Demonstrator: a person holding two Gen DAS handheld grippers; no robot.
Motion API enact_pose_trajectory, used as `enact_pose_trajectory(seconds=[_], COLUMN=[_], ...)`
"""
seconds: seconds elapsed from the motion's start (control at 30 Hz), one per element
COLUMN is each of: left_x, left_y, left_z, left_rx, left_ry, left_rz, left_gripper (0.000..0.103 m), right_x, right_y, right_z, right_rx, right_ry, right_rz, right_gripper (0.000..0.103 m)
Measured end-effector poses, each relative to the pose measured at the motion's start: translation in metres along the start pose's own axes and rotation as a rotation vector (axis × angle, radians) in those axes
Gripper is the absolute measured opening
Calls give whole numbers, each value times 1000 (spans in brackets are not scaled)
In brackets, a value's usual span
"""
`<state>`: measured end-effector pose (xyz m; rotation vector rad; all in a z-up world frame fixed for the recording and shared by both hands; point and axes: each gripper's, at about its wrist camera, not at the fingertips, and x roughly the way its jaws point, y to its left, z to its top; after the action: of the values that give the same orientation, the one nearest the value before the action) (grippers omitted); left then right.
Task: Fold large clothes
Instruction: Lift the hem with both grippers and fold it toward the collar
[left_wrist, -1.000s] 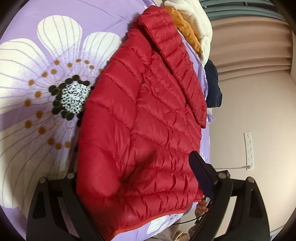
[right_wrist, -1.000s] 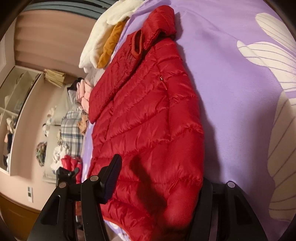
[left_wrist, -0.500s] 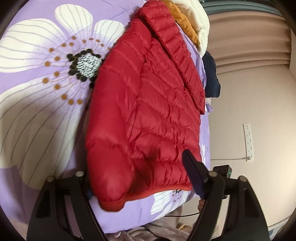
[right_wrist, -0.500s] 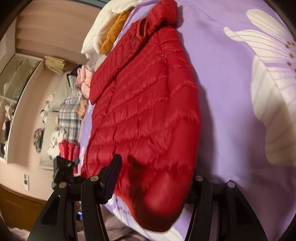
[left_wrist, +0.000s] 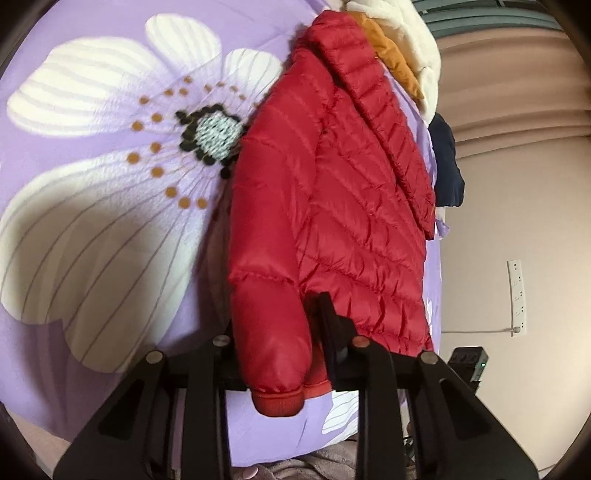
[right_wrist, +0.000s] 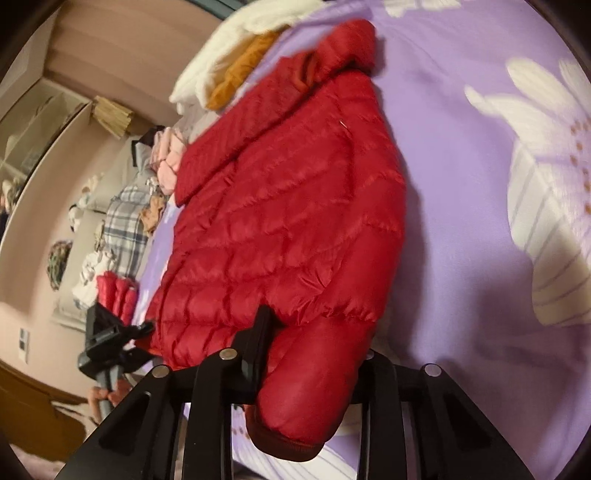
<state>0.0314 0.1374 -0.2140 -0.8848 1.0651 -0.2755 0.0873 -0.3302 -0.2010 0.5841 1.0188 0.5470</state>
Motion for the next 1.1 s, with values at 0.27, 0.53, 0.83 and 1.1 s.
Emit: enact_pose_trajectory(seconds=[0.27, 0.53, 0.83, 1.1], left_x=[-28, -64, -116, -162], left_y=[-42, -93, -129, -153], left_z=[5, 0, -15, -30], left_rx=[142, 322, 451, 520], left_ry=[-102, -214, -301, -353], left_rz=[-69, -130, -198, -267], left_gripper=[18, 17, 17, 17], right_x=[-31, -62, -106, -147], right_y=[34, 62, 97, 112], right_z=[12, 19, 13, 7], right_rx=[-141, -216, -366, -436], right_ry=[-140, -289, -375, -452], right_rz=[22, 65, 126, 197], right_gripper=[23, 21, 21, 21])
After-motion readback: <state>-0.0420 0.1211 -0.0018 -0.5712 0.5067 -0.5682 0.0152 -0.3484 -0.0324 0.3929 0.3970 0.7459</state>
